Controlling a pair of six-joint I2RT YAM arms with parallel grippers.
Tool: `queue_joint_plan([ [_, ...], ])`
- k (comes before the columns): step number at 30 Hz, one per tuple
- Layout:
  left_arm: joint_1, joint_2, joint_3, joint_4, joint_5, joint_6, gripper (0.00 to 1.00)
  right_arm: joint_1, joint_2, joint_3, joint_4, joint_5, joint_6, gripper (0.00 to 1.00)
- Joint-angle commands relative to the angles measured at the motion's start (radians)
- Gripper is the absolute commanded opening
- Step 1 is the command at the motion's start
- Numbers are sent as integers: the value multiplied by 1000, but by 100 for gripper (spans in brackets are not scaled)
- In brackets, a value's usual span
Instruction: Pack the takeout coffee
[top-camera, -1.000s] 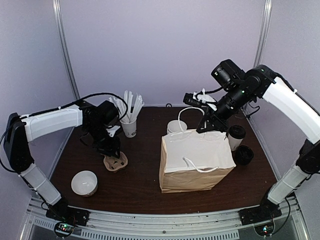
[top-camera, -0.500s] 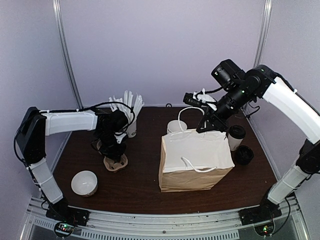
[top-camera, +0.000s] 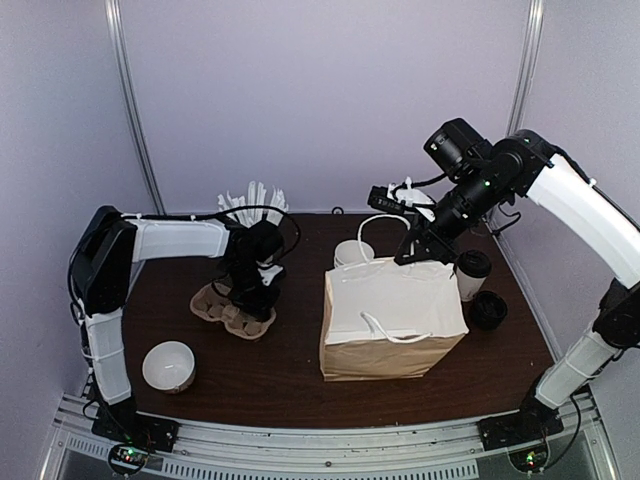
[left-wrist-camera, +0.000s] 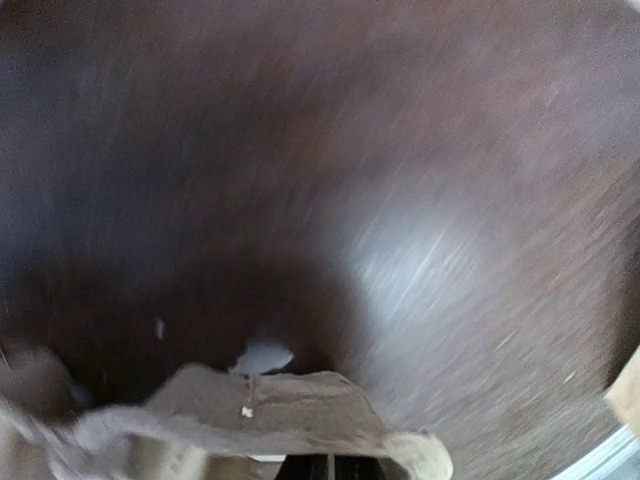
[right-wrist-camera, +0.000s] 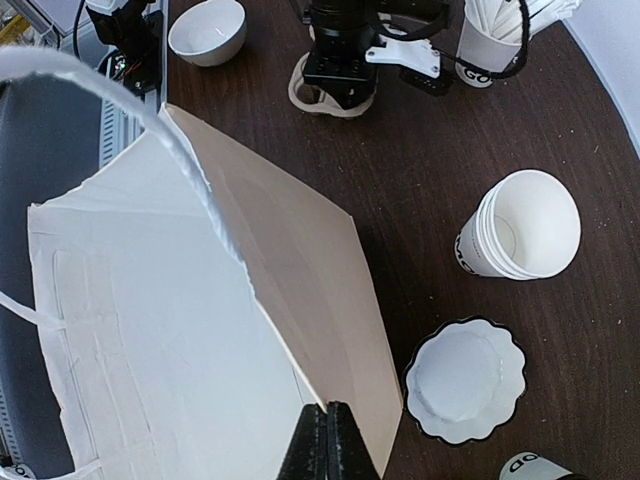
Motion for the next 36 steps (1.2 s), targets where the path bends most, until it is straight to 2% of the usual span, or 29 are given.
queue_joint_plan([
  [1, -2, 75, 152, 61, 57, 61, 7, -8, -24, -4, 14, 19, -6, 0],
  [4, 0, 124, 249, 47, 49, 82, 11, -8, -26, -8, 14, 21, -5, 0],
  [8, 0, 135, 315, -53, 49, 135, 17, -10, -35, -19, 14, 20, -8, 0],
  [13, -2, -91, 182, -108, 98, 309, 35, -13, -66, -43, 24, 16, -11, 0],
  [17, 18, -252, 23, -117, 20, 510, 47, -16, -72, -43, 27, -7, -11, 0],
  [22, 69, -257, -48, -128, 76, 592, 52, -16, -62, -34, 23, -26, -12, 0],
  [25, 69, -214, -28, -133, 105, 638, 53, -16, -64, -35, 20, -34, -13, 0],
  [31, 69, -113, 34, -152, 53, 691, 54, -16, -62, -27, 16, -53, -12, 0],
  [36, 68, -85, 26, -117, 20, 722, 54, -16, -49, -19, 11, -73, -11, 0],
])
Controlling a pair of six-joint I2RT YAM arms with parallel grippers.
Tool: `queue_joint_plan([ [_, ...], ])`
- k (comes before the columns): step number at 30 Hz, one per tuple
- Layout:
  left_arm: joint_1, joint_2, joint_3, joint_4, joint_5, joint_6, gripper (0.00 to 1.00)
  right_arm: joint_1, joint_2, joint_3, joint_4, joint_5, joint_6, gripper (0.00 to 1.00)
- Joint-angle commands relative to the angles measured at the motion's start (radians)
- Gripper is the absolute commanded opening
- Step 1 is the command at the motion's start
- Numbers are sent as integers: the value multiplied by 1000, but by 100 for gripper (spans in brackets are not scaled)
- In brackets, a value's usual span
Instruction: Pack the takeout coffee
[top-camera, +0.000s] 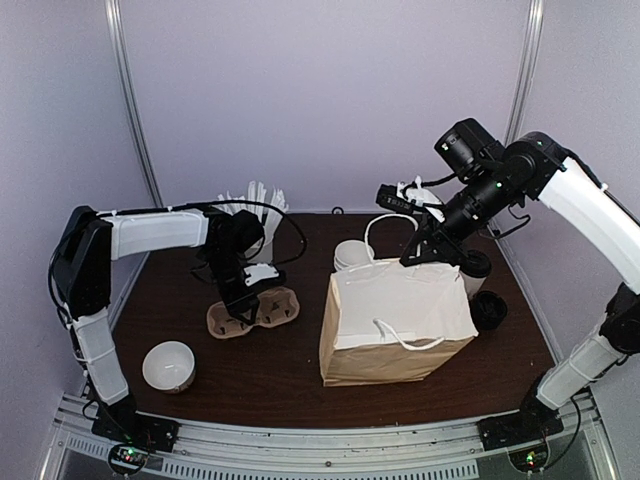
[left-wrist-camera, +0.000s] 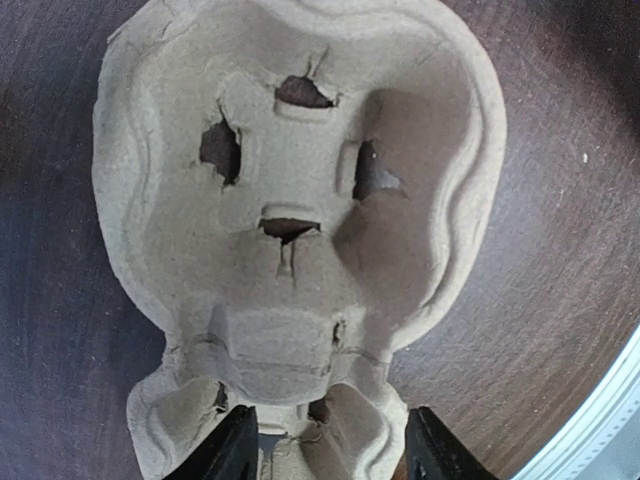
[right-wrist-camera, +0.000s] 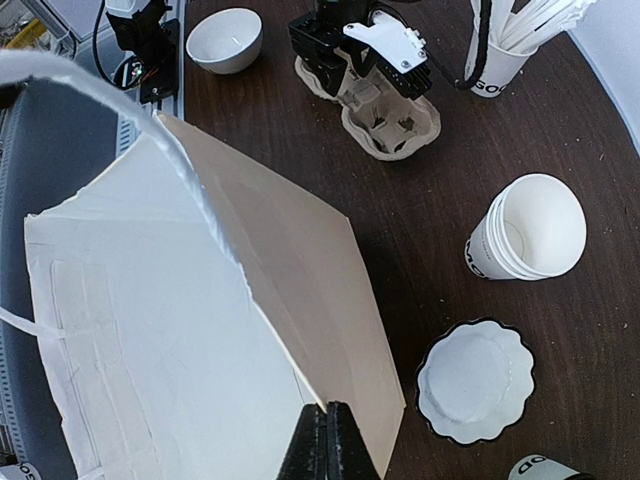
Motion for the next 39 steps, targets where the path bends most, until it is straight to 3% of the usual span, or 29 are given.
queue_joint_plan([
  [1, -3, 8, 24, 25, -34, 59, 53, -5, 4, 18, 4, -38, -8, 0],
  [12, -4, 21, 6, 101, -40, 83, 44, -4, 10, 10, 6, -43, -11, 0],
  [25, -6, 57, -2, 108, -34, 97, 44, -4, -2, -1, 4, -47, -11, 0],
  [39, -11, 64, 13, 103, -26, 87, 36, -5, -8, -14, 11, -51, -13, 0],
])
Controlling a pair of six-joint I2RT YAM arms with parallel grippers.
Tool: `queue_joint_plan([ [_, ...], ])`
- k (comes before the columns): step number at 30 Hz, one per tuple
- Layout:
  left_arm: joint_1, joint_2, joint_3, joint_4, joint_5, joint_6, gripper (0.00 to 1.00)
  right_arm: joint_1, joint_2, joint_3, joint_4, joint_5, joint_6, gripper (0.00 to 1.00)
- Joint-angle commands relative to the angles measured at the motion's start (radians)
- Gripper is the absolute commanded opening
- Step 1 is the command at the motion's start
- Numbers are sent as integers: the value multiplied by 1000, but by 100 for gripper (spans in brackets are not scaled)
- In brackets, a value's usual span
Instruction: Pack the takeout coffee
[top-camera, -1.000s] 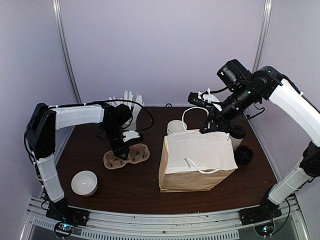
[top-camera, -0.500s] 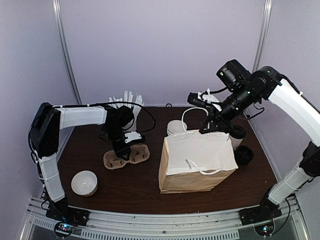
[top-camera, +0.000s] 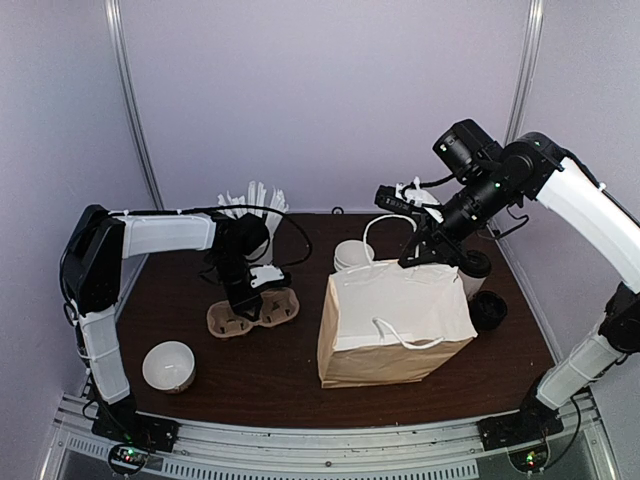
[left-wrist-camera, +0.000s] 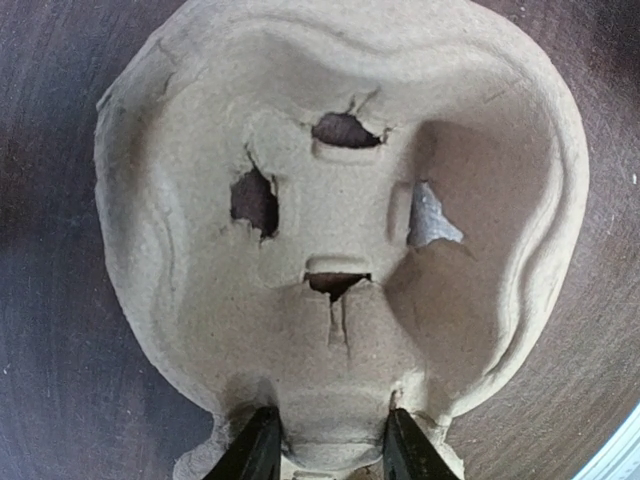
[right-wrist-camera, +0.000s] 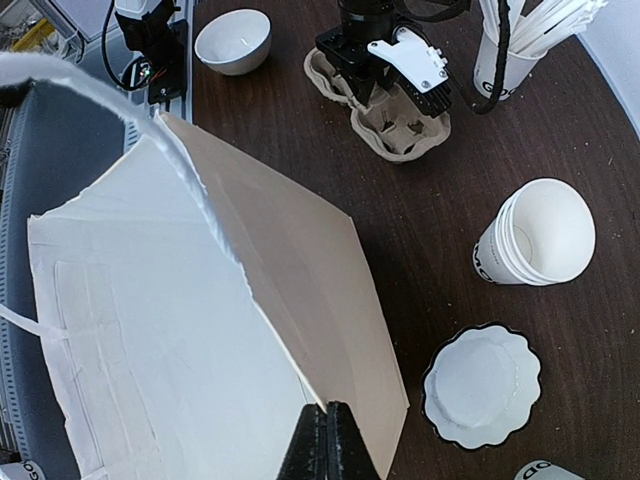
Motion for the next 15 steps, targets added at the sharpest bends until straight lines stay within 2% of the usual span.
queue_joint_plan([
  [1, -8, 0, 12, 4, 19, 5, 35, -5, -16, -15, 11, -24, -9, 0],
  [7, -8, -67, 25, -27, 49, -23, 34, -5, -20, -20, 11, -15, -10, 0],
  [15, -30, -263, 29, -37, 141, -81, 34, -5, 2, -20, 10, -32, -7, 0],
])
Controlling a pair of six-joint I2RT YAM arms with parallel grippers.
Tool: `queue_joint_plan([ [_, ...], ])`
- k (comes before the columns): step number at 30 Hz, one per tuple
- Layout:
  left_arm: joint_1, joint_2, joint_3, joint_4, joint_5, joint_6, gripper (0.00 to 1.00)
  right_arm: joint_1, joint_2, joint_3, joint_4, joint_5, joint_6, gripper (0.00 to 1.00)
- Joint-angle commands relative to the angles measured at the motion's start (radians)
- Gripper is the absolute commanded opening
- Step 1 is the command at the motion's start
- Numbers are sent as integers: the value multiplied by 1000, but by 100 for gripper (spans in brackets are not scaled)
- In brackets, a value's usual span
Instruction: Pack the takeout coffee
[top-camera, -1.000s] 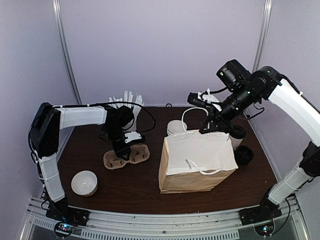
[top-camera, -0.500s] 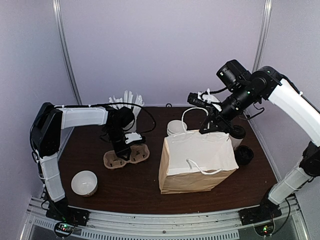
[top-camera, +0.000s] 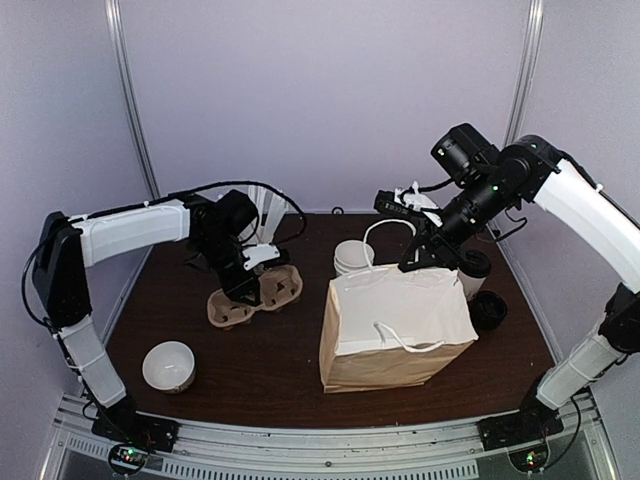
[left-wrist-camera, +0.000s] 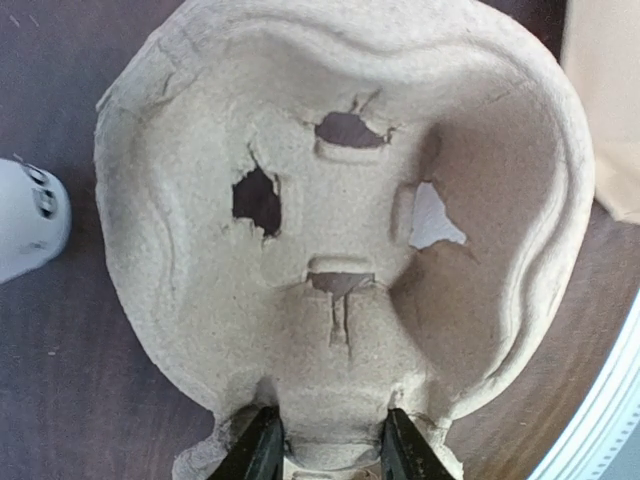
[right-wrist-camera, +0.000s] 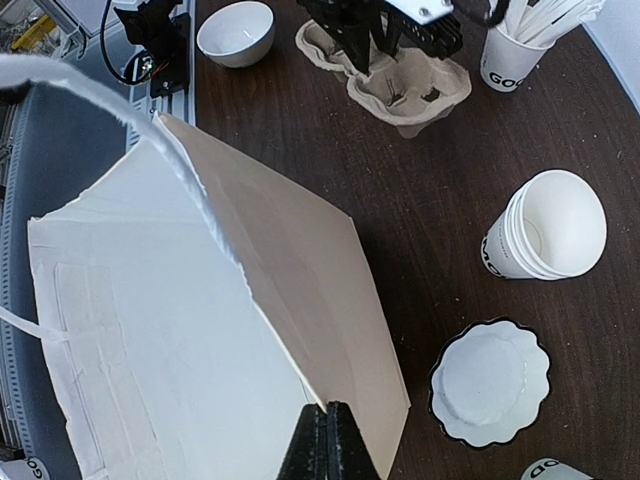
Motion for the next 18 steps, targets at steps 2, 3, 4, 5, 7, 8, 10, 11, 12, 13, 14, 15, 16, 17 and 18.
queue_joint_plan([
  [2, -25, -179, 29, -2, 103, -55, 34, -4, 18, 18, 6, -33, -3, 0],
  [3, -28, -205, 32, 2, 119, -63, 34, -4, 31, 29, 2, -38, -2, 0],
  [4, -30, -232, 37, 9, 139, -71, 34, -4, 43, 42, -4, -45, 0, 0],
  [5, -31, -258, 40, 19, 157, -79, 34, -4, 56, 55, -9, -52, 2, 0],
  [7, -33, -319, 49, 41, 192, -99, 34, -4, 88, 75, -16, -69, 4, 0],
  [8, -33, -342, 56, 51, 204, -106, 34, -4, 103, 86, -19, -77, 6, 0],
  [10, -33, -384, 74, 67, 219, -122, 34, 0, 131, 108, -30, -99, 9, 0],
  [11, -33, -403, 82, 75, 226, -129, 34, 3, 143, 118, -33, -107, 12, 0],
  [12, -33, -420, 91, 81, 233, -132, 34, 5, 152, 128, -34, -112, 15, 0],
  [13, -33, -434, 100, 84, 240, -135, 35, 7, 162, 137, -30, -115, 20, 0],
  [14, -33, -443, 109, 85, 247, -137, 35, 9, 172, 146, -27, -113, 25, 0],
  [15, -33, -449, 117, 85, 253, -139, 35, 9, 183, 157, -25, -108, 31, 0],
  [16, -33, -453, 126, 84, 259, -143, 35, 9, 194, 168, -24, -100, 34, 0],
  [17, -33, -457, 134, 87, 266, -146, 35, 9, 204, 176, -24, -90, 37, 0],
  [18, -33, -460, 141, 91, 276, -149, 35, 9, 212, 185, -23, -77, 39, 0],
])
